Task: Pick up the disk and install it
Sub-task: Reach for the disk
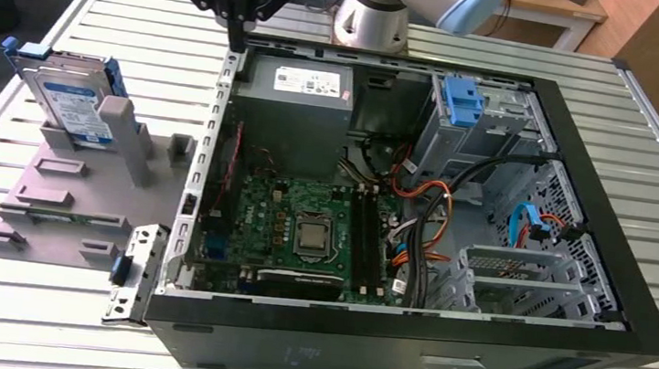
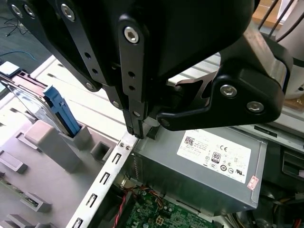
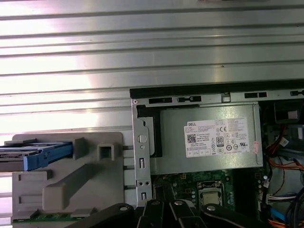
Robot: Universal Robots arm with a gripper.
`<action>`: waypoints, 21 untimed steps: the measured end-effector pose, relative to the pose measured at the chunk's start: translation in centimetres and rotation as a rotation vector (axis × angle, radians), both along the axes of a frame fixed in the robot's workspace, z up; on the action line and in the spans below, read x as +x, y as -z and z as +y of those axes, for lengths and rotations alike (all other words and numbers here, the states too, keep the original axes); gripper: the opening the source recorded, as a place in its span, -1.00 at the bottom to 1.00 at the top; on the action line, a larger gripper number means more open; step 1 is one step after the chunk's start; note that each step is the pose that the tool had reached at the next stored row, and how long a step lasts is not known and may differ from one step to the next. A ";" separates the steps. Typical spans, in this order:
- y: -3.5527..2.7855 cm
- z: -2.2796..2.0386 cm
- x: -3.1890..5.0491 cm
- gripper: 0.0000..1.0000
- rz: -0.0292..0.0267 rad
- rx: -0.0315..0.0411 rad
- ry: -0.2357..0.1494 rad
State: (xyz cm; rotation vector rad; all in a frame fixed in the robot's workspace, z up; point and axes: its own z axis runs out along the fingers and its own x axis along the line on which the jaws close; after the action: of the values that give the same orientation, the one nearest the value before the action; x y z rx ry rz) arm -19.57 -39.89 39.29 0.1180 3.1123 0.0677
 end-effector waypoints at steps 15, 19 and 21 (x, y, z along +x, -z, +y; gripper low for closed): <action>-0.01 0.00 -0.79 -0.79 0.0001 -0.0001 0.000; 0.00 0.00 -1.05 -0.79 0.0000 -0.0001 0.000; 0.00 0.00 -1.18 -0.79 0.0000 0.0000 0.000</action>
State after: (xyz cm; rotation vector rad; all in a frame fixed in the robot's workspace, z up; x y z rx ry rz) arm -20.75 -39.89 39.29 0.1180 3.1123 0.0677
